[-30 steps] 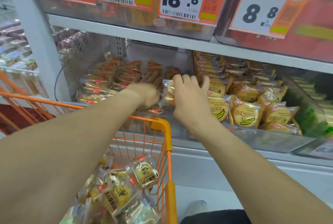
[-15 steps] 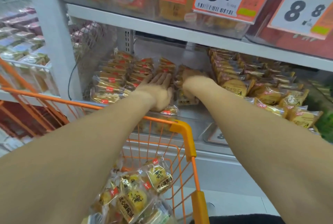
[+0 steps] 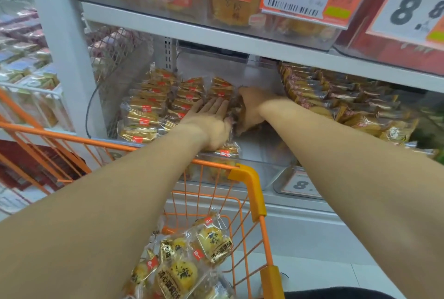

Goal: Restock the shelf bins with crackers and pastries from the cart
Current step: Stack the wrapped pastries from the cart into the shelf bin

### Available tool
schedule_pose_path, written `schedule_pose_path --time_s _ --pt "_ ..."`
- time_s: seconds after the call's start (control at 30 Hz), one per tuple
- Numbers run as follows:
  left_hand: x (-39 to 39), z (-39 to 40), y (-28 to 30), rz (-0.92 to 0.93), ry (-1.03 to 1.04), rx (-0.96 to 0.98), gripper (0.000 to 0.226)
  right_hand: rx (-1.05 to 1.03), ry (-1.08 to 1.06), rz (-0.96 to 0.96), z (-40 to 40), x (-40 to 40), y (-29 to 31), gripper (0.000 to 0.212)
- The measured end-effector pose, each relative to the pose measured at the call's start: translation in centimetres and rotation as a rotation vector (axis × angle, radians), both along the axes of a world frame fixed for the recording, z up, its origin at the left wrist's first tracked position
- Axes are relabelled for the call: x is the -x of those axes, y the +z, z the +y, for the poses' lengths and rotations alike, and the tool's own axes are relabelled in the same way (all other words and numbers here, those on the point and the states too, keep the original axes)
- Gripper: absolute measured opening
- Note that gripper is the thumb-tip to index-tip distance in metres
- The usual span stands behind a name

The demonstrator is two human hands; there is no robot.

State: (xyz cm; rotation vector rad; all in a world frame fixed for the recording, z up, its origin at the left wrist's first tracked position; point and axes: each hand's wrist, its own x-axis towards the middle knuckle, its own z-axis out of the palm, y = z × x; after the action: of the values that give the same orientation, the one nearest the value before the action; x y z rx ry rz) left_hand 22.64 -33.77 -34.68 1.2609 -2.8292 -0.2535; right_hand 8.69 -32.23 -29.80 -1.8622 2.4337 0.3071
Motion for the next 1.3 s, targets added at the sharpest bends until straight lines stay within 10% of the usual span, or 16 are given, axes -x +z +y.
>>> schedule_pose_path --time_s 0.23,0.53,0.73,1.03,1.3 --pt "-0.1 0.2 0.1 0.003 -0.004 -0.003 0.059 -0.108 -0.055 0.047 -0.6 0.1 0.5 0.031" --pt "0.1 0.0 -0.2 0.01 -0.01 0.002 0.059 0.315 -0.194 -0.118 -1.2 -0.1 -1.2 0.079" --pt "0.0 0.7 0.6 0.116 -0.02 0.057 0.055 0.24 -0.145 0.058 0.5 -1.1 -0.8 0.083" --pt "-4.6 7.0 6.2 0.4 -0.063 0.32 0.018 0.56 0.101 -0.35 11.1 -6.2 2.6 0.007" --pt "-12.3 13.0 4.7 0.216 0.107 -0.09 0.025 -0.203 0.243 -0.502 15.6 -12.4 1.4 0.022"
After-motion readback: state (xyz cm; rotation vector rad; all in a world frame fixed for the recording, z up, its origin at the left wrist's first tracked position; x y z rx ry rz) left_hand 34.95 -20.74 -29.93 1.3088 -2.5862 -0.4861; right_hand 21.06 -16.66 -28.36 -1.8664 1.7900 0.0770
